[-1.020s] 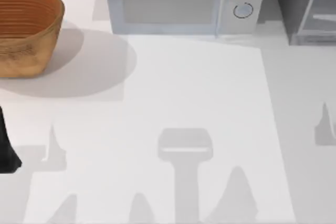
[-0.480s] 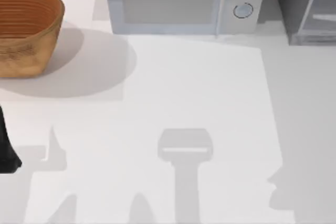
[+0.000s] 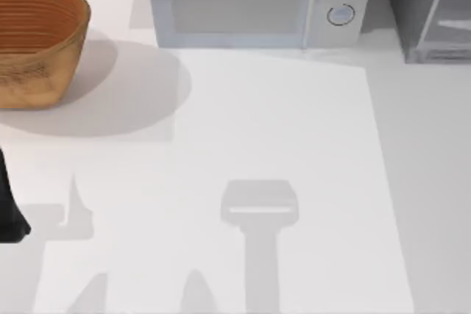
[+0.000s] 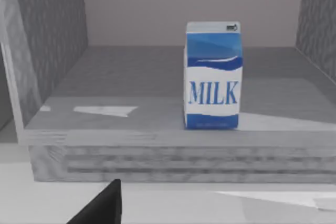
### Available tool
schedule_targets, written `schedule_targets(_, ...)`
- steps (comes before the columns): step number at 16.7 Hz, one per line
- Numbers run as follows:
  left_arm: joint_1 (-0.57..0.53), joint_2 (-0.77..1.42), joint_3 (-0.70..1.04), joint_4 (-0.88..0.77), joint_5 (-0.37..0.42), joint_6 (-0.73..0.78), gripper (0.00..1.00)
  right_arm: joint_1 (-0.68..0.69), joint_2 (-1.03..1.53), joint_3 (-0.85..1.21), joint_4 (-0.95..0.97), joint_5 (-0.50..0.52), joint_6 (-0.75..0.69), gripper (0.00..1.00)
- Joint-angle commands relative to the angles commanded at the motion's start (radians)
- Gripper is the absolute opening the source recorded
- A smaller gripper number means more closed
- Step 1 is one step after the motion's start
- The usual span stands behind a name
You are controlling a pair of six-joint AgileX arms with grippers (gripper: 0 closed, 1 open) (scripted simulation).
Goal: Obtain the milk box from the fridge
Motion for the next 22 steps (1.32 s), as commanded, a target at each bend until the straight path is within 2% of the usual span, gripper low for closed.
schedule_targets(7, 0.000, 0.000, 0.000, 0.000, 0.000, 0.000, 1.00, 0.018, 0.033, 0.034, -0.011, 0.017, -0.004, 1.00)
schedule_targets(17, 0.000, 0.000, 0.000, 0.000, 0.000, 0.000, 1.00, 0.201, 0.411, 0.597, -0.176, 0.215, -0.012, 1.00)
schedule_targets(22, 0.000, 0.000, 0.000, 0.000, 0.000, 0.000, 1.00, 0.242, 0.474, 0.686, -0.217, 0.259, -0.011, 1.00)
